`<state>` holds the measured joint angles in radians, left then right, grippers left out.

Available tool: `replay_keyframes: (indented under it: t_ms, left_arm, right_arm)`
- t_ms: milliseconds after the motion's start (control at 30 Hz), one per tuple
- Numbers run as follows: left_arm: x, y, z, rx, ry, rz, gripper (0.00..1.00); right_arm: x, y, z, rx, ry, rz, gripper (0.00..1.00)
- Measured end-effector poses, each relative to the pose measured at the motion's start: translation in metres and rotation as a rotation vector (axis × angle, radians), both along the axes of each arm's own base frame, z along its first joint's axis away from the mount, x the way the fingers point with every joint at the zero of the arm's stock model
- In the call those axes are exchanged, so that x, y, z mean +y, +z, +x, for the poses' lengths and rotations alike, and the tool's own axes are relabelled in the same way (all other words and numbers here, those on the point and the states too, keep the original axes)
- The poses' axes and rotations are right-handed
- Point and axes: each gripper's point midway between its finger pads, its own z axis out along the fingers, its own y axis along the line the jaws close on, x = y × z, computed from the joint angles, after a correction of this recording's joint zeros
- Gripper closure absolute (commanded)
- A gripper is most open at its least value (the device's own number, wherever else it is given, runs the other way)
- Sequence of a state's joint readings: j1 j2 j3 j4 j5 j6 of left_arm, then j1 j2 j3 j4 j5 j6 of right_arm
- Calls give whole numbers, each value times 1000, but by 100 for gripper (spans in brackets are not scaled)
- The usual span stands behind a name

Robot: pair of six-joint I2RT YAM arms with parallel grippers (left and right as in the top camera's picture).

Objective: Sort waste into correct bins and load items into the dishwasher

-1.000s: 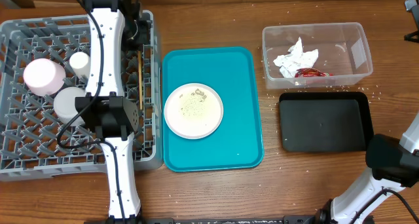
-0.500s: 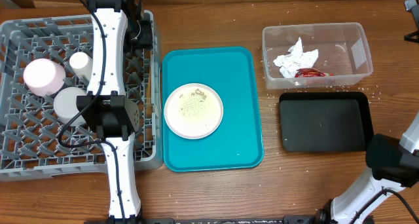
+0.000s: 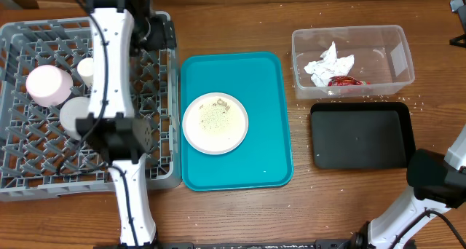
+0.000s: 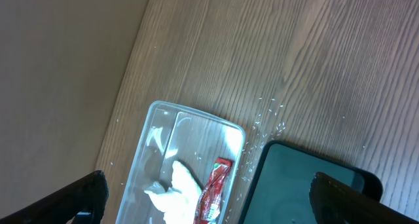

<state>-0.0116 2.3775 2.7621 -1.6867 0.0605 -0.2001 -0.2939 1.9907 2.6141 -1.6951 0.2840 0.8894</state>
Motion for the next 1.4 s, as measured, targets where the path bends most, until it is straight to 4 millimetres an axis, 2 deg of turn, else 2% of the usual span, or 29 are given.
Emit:
replay_keyframes:
  t_ms: [100, 233, 333, 533, 733, 867, 967, 1133, 1267, 1400]
  left_arm:
    - [-1, 63, -14, -147, 1, -11, 0]
    - [-11, 119, -37, -274, -23, -67, 0]
    - [-24, 145, -52, -333, -57, -135, 0]
    - [-47, 169, -73, -369, -124, -247, 0]
    - [-69, 174, -111, -334, -194, -256, 0]
    - [-75, 167, -135, -291, -216, -233, 0]
    - [-74, 149, -150, -220, -213, -228, 0]
    - [-79, 110, -167, -71, -220, -223, 0]
    - [-96, 80, -181, 47, -263, -216, 0]
    - [-116, 64, -189, 86, -309, -175, 0]
  right_arm:
    - [0, 0, 0, 0, 0, 0, 0]
    - [0, 0, 0, 1, 1, 0, 0]
    - [0, 0, 0, 0, 0, 0, 0]
    - [0, 0, 0, 0, 0, 0, 0]
    - [0, 0, 0, 0, 0, 0, 0]
    - [0, 0, 0, 0, 0, 0, 0]
    - [0, 0, 0, -1, 0, 0, 0]
    - [0, 0, 0, 0, 0, 0, 0]
    - [0, 0, 0, 0, 1, 0, 0]
    - [0, 0, 0, 0, 0, 0, 0]
